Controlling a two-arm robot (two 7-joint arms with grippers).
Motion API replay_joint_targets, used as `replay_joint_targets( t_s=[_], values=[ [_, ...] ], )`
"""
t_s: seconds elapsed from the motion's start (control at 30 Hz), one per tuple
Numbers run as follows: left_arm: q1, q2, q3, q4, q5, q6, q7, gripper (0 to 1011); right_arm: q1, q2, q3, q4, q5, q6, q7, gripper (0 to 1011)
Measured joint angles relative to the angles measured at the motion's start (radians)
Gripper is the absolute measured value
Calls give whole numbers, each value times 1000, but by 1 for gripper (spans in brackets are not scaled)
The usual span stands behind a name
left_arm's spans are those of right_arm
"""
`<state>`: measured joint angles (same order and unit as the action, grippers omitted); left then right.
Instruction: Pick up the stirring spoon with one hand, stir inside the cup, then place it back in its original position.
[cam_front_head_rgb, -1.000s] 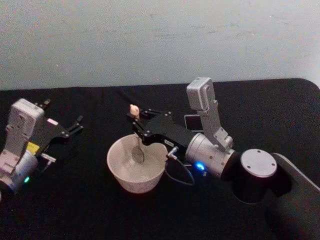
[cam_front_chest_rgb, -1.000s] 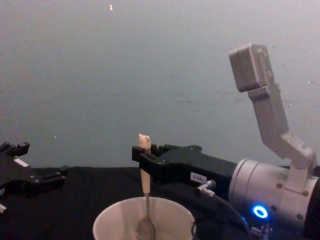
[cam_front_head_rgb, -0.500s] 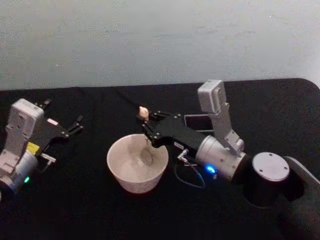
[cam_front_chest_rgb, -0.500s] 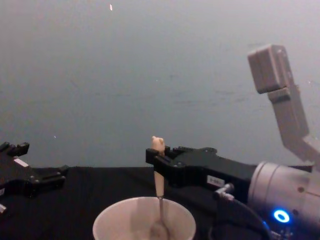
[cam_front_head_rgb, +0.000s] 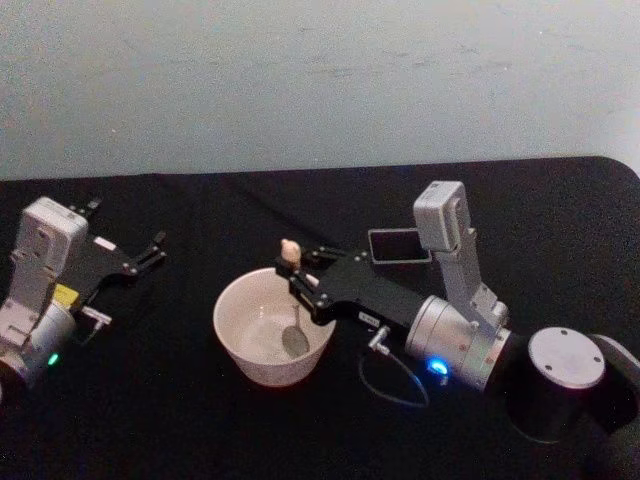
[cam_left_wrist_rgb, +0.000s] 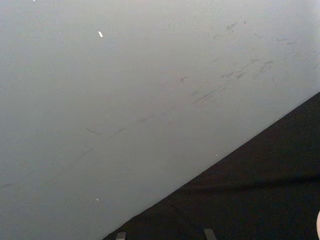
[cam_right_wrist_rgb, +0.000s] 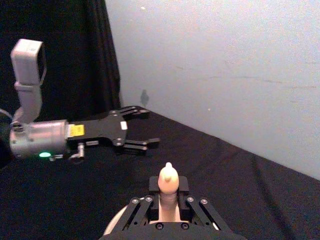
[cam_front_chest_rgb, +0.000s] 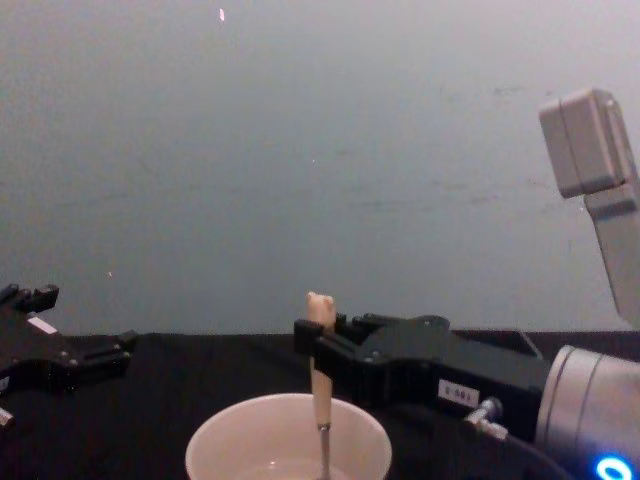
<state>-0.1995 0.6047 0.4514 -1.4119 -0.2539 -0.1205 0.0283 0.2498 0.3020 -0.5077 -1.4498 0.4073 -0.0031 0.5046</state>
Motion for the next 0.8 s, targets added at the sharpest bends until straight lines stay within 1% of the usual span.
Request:
replay_joint_targets(
  t_s=[0.17, 0.37, 0.57, 0.73, 0.8],
  values=[
    [0, 0, 0, 0, 0, 0, 0, 1001, -4, -1, -16, -13, 9, 6, 7, 211],
    [0, 0, 0, 0, 0, 0, 0, 1001, 8, -21, -40, -4, 12, 7, 8, 211],
    [0, 0, 0, 0, 0, 0, 0, 1001, 38, -50, -60, 39, 0, -5, 1, 211],
    [0, 0, 0, 0, 0, 0, 0, 1001, 73, -82, -61, 93, -18, -23, -21, 211],
    [0, 0, 0, 0, 0, 0, 0, 1001, 80, -88, -59, 105, -23, -28, -27, 211]
  ],
)
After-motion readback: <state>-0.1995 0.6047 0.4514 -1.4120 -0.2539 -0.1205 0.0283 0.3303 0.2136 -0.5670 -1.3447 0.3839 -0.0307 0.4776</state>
